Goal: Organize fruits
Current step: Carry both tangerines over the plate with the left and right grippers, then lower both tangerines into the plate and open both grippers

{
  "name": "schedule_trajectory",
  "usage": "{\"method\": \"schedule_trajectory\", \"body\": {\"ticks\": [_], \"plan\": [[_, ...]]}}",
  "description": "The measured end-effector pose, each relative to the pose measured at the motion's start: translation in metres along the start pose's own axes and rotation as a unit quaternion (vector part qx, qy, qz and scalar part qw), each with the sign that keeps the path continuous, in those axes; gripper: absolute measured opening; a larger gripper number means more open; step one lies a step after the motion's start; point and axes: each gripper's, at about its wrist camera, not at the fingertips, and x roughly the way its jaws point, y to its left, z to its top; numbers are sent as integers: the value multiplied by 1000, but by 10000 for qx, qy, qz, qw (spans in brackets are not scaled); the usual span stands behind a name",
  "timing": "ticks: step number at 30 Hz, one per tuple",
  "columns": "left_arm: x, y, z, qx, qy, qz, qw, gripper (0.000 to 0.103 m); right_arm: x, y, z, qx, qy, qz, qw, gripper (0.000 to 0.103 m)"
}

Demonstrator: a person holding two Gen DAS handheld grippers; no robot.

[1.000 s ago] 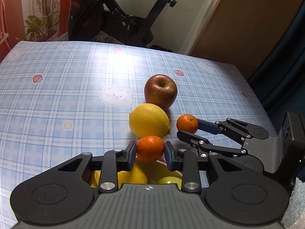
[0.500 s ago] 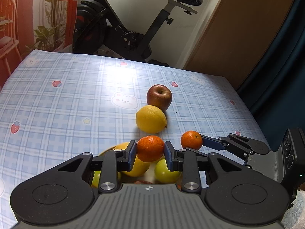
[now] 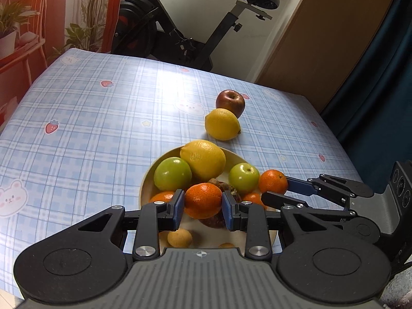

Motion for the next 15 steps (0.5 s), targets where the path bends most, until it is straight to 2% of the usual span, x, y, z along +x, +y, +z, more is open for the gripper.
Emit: {"method": "schedule_trajectory", "body": {"ticks": [10,15], "plan": [[14,-8,-24,326,492,-66,9982,33,-7,14,-20,33,343,71,9994,39],[18,-10,-26,433,614,6,9972,33,-4,15,-26,22,531,118,9985,39]]}}
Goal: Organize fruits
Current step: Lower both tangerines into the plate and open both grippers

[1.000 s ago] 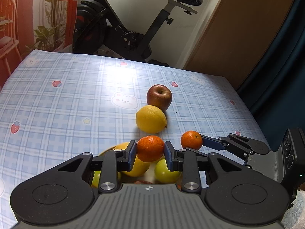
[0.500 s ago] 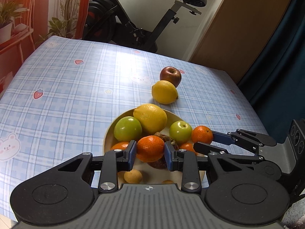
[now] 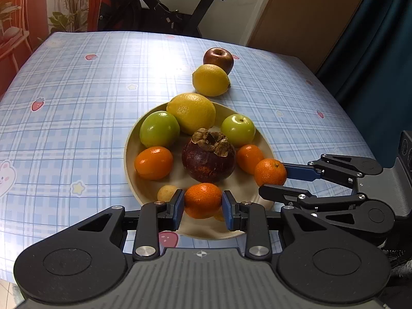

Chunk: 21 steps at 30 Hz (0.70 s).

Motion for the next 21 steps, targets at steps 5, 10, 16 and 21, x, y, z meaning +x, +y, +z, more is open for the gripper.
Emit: {"method": "schedule_trajectory", "body": {"ticks": [5,10,16,21], "plan": [[9,0,-4,18,168,60,9998,33,3,-1,-5,62,47,32,10000,39],[16,2,-2,-22,193,100,9998,34,7,-1,-6,92,75,74,9999,39],[18,1,1,4,200,108,9997,34,7,-3,-7,143,52,100,9998,40],[7,8,3,-219,27,63,9997,35,6,-2,-7,120,49,75,9999,40]]}}
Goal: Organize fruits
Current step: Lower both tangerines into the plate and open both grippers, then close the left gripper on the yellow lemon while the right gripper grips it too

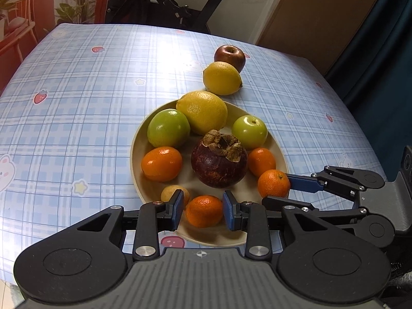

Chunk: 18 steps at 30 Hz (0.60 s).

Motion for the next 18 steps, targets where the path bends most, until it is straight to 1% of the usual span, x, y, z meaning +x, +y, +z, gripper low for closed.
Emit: {"method": "schedule_trajectory", "body": {"ticks": [6,12,18], "plan": [[-7,3,-1,-151,-90,21,9998,35,-6,-1,1,36,-91,-38,9999,42],[-18,5,5,-282,-386,31,9989,35,-14,-5,5,31,-249,-188,9995,42],[-25,5,18,-346,-662,155,9971,35,-20,-20,18,39,-397,-417,9983,42]]}}
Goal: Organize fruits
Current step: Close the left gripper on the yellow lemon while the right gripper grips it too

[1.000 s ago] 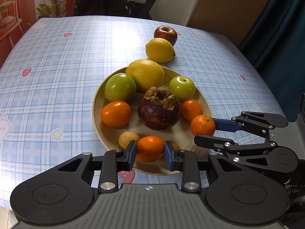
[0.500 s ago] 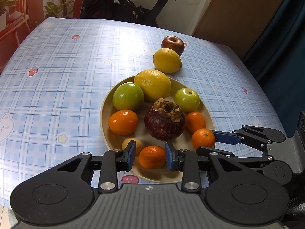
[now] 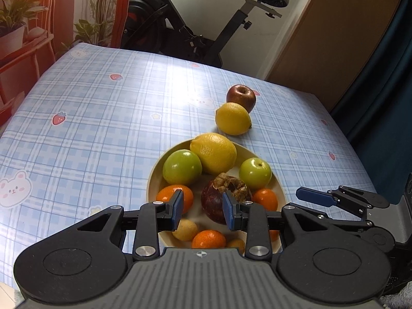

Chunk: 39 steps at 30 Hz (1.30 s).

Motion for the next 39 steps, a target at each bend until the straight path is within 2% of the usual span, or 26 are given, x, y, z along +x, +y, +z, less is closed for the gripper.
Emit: {"method": "schedule_trajectory", "body": {"ticks": [9,15,27,34,39], "plan": [[8,-11,38,29,-311,113,9994,35,6,-30,39,-105,-347,-300,9989,42],[26,-24,67,158,-399,138,9990,35,30,-40,57,-384,-312,-376,9981,42],[88,-36,109,108,-134,-19,9998,35,84,-58,67,-553,55,-304,9980,42],[122,-31,119,-128,64,-285,9995,35,105,-65,69,-460,80,-108,9989,50],[138,-35,120,-52,202,-408,9989,45,116,-69,69,-338,152,20,9993,51]]}}
